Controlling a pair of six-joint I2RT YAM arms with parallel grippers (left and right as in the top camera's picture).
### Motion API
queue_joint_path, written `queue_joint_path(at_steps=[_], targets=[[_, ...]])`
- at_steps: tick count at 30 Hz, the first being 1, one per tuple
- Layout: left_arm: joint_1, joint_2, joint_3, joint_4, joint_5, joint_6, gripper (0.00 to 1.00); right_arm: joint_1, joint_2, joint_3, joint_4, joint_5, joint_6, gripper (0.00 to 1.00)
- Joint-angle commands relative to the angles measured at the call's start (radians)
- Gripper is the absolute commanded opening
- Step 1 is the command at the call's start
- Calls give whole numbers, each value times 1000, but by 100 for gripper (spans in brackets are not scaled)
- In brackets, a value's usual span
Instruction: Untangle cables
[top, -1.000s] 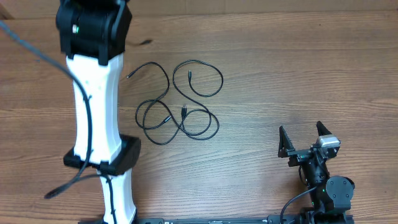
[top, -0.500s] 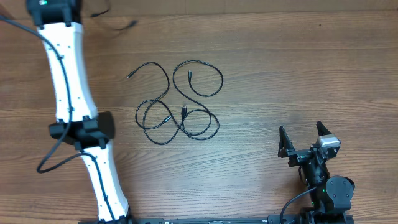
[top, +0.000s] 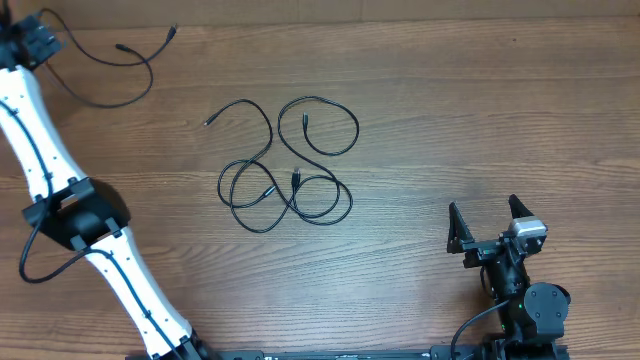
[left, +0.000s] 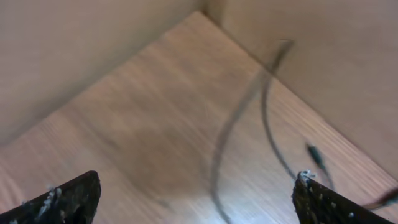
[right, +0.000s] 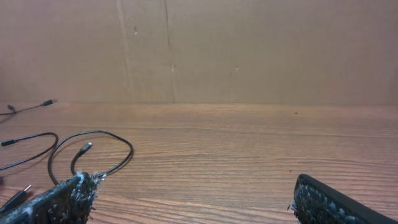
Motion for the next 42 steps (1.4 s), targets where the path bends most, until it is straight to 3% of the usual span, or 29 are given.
queue_joint_path(at_steps=[1, 4, 8, 12, 18, 20, 26, 28, 29, 33, 34, 38, 42], targets=[[13, -24, 18, -60, 89, 8, 96, -1, -7, -10, 5, 9, -8, 100], [13, -21, 16, -81, 203, 8, 73, -1, -7, -10, 5, 9, -8, 100], [-13, -14, 14, -53, 239, 23, 90, -1, -7, -10, 5, 9, -8, 100], [-21, 29, 10, -24, 235, 66, 93, -1, -7, -10, 5, 9, -8, 100], [-8, 155, 10, 8, 232, 76, 86, -1, -7, -10, 5, 9, -8, 100], [2, 195, 10, 19, 203, 76, 78, -1, -7, -10, 5, 9, -8, 100], [28, 261, 9, 65, 147, 119, 77, -1, -7, -10, 5, 9, -8, 100], [35, 275, 7, 82, 151, 121, 64, -1, -7, -10, 5, 9, -8, 100], [39, 281, 0, 94, 147, 122, 47, -1, -7, -10, 5, 9, -8, 100], [51, 275, 2, 99, 133, 112, 8, -1, -7, -10, 5, 9, -8, 100], [55, 270, 6, 95, 132, 94, 4, -1, -7, -10, 5, 9, -8, 100], [89, 205, 51, 84, 131, -102, 4, -1, -7, -10, 5, 9, -8, 100], [122, 110, 60, 85, 118, -219, 4, -1, -7, -10, 5, 9, -8, 100]])
